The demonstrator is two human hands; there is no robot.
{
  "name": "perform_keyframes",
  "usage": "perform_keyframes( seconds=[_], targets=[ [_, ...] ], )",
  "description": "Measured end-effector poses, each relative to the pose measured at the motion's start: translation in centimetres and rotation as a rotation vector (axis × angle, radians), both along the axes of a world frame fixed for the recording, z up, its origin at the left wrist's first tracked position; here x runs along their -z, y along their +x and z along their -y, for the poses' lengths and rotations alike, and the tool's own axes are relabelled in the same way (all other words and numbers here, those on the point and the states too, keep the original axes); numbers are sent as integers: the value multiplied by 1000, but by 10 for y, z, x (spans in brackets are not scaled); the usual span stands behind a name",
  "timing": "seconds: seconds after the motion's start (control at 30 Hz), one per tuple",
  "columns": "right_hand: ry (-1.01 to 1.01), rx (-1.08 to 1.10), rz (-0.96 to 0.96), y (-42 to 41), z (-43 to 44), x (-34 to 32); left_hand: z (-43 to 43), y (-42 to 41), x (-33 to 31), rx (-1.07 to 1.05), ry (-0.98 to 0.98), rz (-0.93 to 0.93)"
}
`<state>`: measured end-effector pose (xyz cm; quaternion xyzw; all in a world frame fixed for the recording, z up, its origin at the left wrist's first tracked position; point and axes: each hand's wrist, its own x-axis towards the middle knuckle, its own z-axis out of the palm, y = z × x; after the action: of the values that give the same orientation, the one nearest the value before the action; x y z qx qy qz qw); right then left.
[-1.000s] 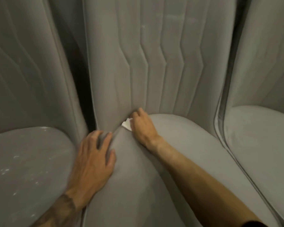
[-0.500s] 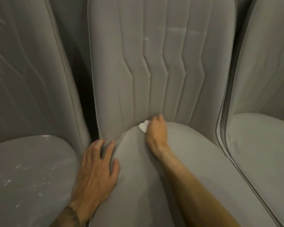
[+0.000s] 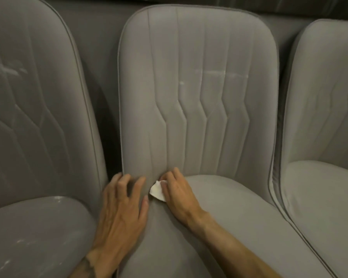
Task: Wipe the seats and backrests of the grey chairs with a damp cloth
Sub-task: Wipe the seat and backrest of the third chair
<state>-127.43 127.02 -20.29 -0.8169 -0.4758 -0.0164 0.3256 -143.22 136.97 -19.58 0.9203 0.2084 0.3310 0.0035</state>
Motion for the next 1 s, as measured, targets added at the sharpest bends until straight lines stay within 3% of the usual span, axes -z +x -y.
perform_keyframes(
  seconds=[0.17,0.5,0.57,0.73,0.9,1.0],
  targets=[
    [230,148,67,27,10,-27,-25,32,-49,23,115,151],
    [628,344,515,127,4,-148,-67,108,-152,12,217,297],
    [639,360,567,142,2,-151,-71,122,-169,1,216,320],
    [437,229,759,158,14,-121,-79,141,-183,-19,214,384],
    [481,295,870,204,21,-208,-85,144,-179,-39,251,395],
    [613,429,747,210,12,-234,-86,144,-177,-51,259,395]
  ],
)
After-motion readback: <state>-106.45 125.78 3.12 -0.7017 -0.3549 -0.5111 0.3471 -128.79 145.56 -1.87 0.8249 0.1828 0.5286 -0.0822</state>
